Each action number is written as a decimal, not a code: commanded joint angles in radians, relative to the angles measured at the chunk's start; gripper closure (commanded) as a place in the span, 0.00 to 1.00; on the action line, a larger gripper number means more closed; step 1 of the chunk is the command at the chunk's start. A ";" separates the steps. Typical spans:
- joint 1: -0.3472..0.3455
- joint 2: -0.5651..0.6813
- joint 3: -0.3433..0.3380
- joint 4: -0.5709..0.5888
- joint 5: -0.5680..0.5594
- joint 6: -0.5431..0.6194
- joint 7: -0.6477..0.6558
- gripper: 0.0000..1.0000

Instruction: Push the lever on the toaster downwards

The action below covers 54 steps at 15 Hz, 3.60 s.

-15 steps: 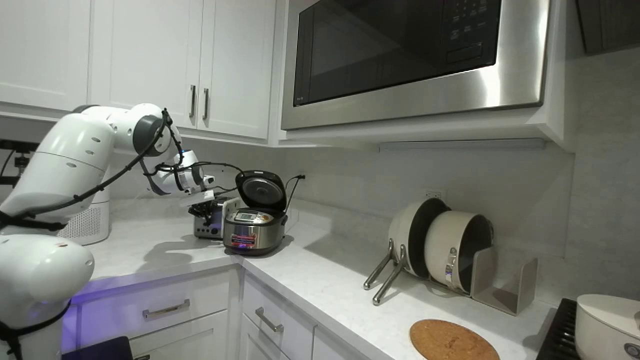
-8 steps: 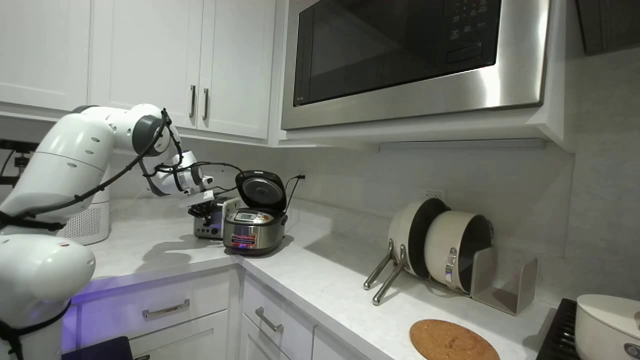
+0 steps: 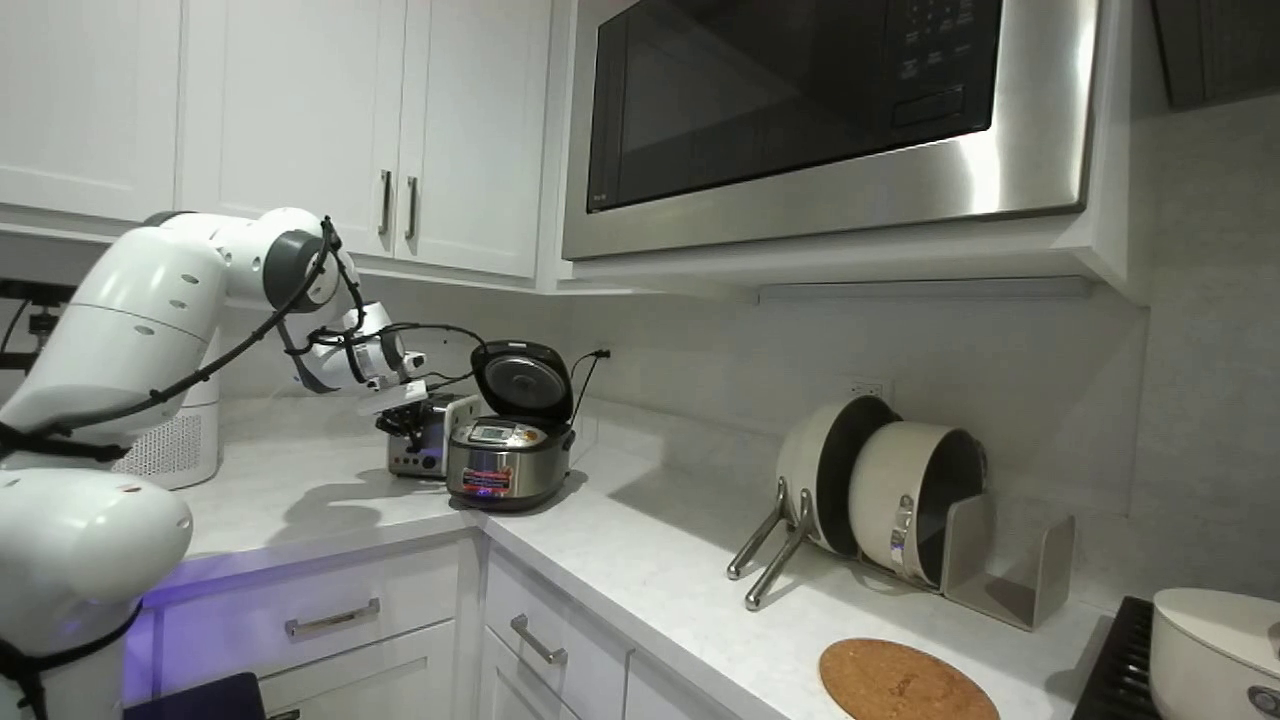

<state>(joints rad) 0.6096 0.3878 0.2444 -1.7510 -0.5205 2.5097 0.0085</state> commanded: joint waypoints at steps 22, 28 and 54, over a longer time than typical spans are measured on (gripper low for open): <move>0.041 0.037 -0.014 0.170 0.037 -0.292 0.061 0.03; 0.040 -0.035 -0.003 0.283 0.052 -0.487 0.057 0.00; -0.148 -0.391 -0.128 0.587 0.422 -1.456 0.167 0.00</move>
<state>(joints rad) 0.4612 -0.0040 0.1157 -1.1642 -0.0981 1.0538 0.1756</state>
